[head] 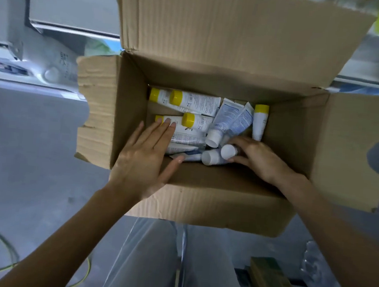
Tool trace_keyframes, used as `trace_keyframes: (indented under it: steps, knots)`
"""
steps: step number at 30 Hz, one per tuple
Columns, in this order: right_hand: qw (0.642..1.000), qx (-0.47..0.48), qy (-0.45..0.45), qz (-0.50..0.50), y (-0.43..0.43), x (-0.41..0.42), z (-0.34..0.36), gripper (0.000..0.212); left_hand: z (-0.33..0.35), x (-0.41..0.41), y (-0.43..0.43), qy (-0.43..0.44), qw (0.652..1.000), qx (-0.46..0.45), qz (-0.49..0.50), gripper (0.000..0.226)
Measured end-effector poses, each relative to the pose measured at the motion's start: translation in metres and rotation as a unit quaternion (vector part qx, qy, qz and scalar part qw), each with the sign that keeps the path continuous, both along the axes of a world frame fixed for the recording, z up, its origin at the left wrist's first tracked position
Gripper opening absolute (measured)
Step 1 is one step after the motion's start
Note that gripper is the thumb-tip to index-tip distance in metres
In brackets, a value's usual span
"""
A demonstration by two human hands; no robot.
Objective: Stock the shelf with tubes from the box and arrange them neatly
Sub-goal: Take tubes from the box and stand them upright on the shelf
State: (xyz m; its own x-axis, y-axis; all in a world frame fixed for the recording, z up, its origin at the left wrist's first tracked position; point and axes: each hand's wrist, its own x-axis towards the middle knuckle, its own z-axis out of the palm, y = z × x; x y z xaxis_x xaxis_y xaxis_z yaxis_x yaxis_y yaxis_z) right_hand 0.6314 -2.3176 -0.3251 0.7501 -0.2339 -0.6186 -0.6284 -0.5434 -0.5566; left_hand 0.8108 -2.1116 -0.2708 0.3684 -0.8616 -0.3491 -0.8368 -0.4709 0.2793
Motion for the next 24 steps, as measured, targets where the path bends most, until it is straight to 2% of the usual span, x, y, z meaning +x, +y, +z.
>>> trace_keyframes:
  steps: [3,6,8,10,14,16,18,20,22,24]
  knots:
    - [0.994,0.003,-0.052,-0.093,-0.002,0.009,0.024,0.034,0.003,0.001,-0.001,0.048,0.999,-0.019,0.004,0.072]
    - [0.970,0.053,-0.096,-0.215,-0.001,0.023,0.056,0.025,0.013,-0.001,-0.005,0.154,0.984,-0.062,0.071,0.074]
    - [0.933,0.136,-0.132,-0.306,0.003,0.034,0.078,0.013,0.023,-0.002,-0.011,0.245,0.955,-0.087,0.140,0.076]
    - [0.894,0.195,-0.171,-0.365,0.009,0.047,0.098,0.011,0.036,-0.001,-0.019,0.304,0.931,-0.112,0.167,0.076]
    - [0.819,0.307,-0.196,-0.443,0.030,0.072,0.125,0.006,0.061,0.006,-0.035,0.385,0.895,-0.105,0.200,0.068]
    - [0.802,0.351,-0.184,-0.447,0.039,0.080,0.124,0.009,0.063,0.013,-0.035,0.383,0.895,-0.089,0.210,0.055]
    - [0.811,0.364,-0.168,-0.426,0.039,0.082,0.116,0.010,0.062,0.024,-0.029,0.384,0.894,-0.057,0.223,0.057]
    - [0.863,0.309,-0.142,-0.375,0.031,0.075,0.099,0.009,0.060,0.034,-0.021,0.415,0.873,-0.045,0.252,0.042]
    - [0.927,0.216,-0.100,-0.291,0.021,0.061,0.071,0.006,0.061,0.040,-0.013,0.473,0.823,-0.047,0.311,0.021]
    - [0.960,0.174,-0.043,-0.214,0.017,0.046,0.040,0.013,0.064,0.044,-0.007,0.523,0.770,-0.049,0.363,0.015]
